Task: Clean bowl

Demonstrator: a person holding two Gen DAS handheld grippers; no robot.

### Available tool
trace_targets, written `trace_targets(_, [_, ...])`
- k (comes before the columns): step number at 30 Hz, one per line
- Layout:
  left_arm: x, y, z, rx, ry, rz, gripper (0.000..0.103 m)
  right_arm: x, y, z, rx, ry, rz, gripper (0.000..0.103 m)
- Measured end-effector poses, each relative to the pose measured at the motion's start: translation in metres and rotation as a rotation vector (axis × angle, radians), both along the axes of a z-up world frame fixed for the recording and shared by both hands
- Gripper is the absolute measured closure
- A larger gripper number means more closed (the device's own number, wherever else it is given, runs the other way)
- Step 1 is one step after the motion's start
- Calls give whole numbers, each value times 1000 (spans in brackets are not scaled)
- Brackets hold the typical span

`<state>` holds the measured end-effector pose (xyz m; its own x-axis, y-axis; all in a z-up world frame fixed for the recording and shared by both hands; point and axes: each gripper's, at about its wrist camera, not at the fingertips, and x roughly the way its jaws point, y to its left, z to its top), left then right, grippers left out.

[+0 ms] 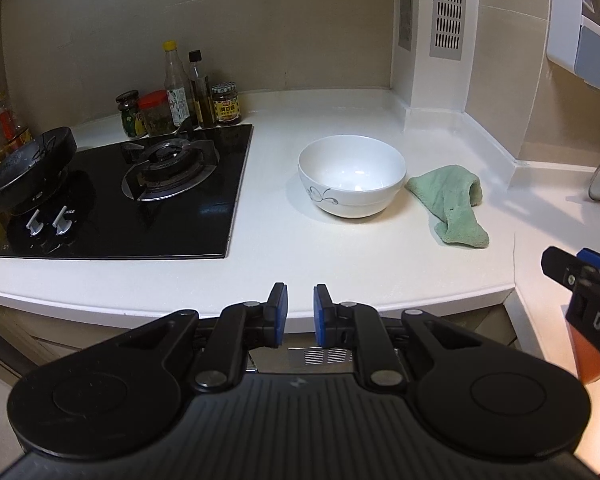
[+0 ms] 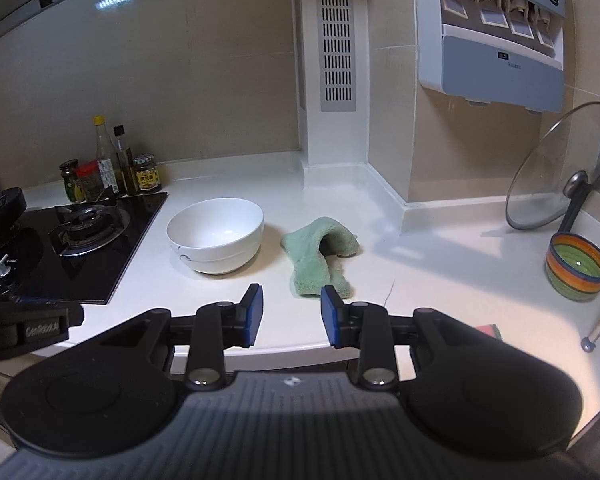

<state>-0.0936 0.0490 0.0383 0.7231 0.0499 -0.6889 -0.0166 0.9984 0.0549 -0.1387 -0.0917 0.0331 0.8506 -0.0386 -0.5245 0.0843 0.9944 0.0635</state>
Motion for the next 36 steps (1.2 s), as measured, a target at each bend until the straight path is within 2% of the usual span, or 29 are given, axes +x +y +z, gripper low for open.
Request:
trace_targets(2, [-3, 3, 2, 3, -5, -1, 85, 3, 3, 1, 5, 21, -6, 75])
trace_targets(9, [-11, 17, 7, -30, -1, 9, 85, 0, 15, 7, -20, 4, 2, 75])
trace_targets(14, [-17, 18, 9, -12, -7, -3, 85, -6, 21, 7, -30, 9, 13, 75])
trace_targets(21, [-19, 10, 8, -9, -2, -38, 85, -11, 22, 9, -58, 1, 5, 75])
trace_targets(28, [-13, -4, 1, -10, 20, -73, 85, 6, 20, 14, -132, -23, -2, 76])
trace_targets(36, [0, -21, -3, -4, 25, -89, 85, 18, 7, 5, -120, 4, -43, 76])
